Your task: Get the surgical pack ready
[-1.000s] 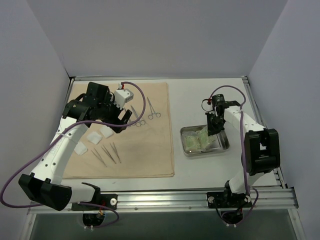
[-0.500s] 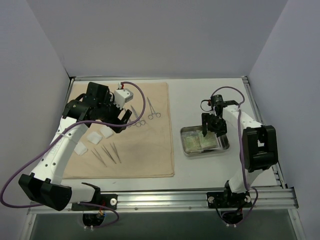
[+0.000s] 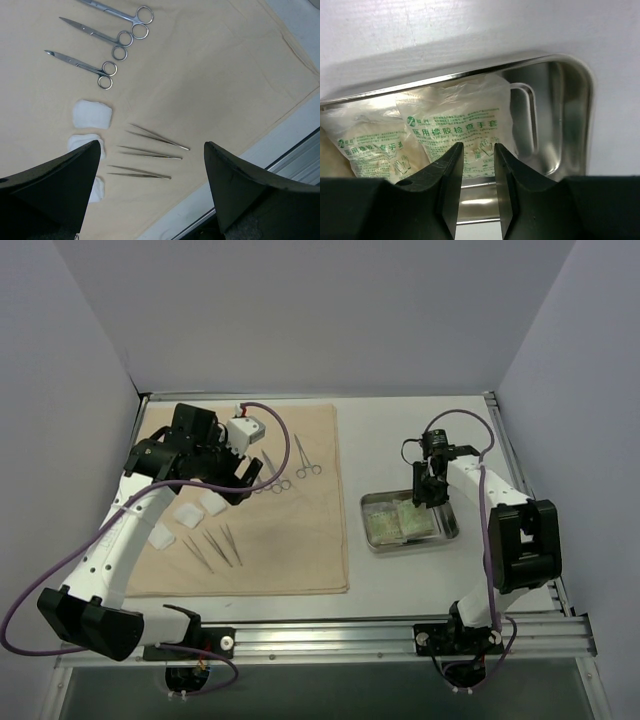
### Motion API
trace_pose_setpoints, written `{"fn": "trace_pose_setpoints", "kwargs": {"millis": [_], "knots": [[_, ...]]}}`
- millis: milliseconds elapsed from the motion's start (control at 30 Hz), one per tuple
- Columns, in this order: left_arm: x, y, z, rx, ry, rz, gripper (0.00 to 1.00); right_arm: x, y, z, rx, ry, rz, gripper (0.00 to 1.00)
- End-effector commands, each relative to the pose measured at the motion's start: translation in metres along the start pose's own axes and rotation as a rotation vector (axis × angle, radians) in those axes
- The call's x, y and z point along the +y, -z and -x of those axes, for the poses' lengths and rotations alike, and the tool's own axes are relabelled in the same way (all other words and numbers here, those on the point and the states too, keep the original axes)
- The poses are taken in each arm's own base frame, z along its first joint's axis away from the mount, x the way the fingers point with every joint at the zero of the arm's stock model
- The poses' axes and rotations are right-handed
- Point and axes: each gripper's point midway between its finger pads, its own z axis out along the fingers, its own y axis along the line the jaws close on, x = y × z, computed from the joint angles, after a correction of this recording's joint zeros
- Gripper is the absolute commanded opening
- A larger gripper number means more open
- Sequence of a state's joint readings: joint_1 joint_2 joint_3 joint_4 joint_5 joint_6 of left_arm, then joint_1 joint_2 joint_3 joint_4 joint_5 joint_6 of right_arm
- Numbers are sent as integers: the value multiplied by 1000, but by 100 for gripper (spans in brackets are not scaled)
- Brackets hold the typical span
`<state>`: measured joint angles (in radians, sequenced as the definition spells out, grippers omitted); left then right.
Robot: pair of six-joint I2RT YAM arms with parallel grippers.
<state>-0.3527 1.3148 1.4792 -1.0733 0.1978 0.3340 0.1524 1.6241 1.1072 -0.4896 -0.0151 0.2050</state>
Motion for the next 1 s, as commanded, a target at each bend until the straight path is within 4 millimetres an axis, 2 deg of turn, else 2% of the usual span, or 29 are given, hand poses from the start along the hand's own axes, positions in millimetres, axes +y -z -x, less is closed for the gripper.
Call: {"fn": "trace_pose_setpoints", "kwargs": {"millis": [0,67,100,167,200,233,267,300,333,367,400,533,567,600,633,667,767,867,933,967], "knots": [[7,9,3,-42,-4,17,94,11,-15,-18,49,-10,56,27],[9,11,0,-44,14,10,94,14,-24,-24,68,-4,69,27],[17,10,-6,-34,42,26,94,14,-25,-25,71,-2,67,28],[27,8,-13,-29,82,32,94,12,-19,-20,54,-4,44,29],[42,10,-21,-29,136,56,95,12,-13,-15,36,1,32,30],[49,6,-28,-27,168,57,99,15,0,-11,14,17,34,32],[57,4,-34,-28,195,63,100,20,14,5,-37,21,37,37],[77,2,-46,-13,253,110,100,23,26,14,-72,26,35,39],[90,-2,-57,-4,285,145,90,20,43,21,-113,32,7,42],[104,-2,-67,16,314,198,86,26,56,29,-150,46,8,48],[121,-2,-77,27,350,244,82,29,73,43,-205,43,14,49],[154,4,-110,98,456,351,72,40,119,63,-366,24,54,53],[160,7,-118,103,488,361,68,44,125,66,-396,15,72,53],[165,7,-126,110,530,360,67,52,122,59,-398,5,99,53],[171,10,-136,120,565,375,67,61,133,66,-463,-3,146,53],[181,16,-152,131,617,410,66,71,134,64,-474,6,189,53],[193,18,-185,179,703,460,66,84,131,62,-510,-17,241,51],[194,10,-211,208,768,473,67,102,124,65,-519,-16,297,49],[192,1,-228,232,800,466,70,120,118,62,-494,15,345,49],[196,3,-239,237,830,478,70,131,122,63,-504,32,359,48]]}}
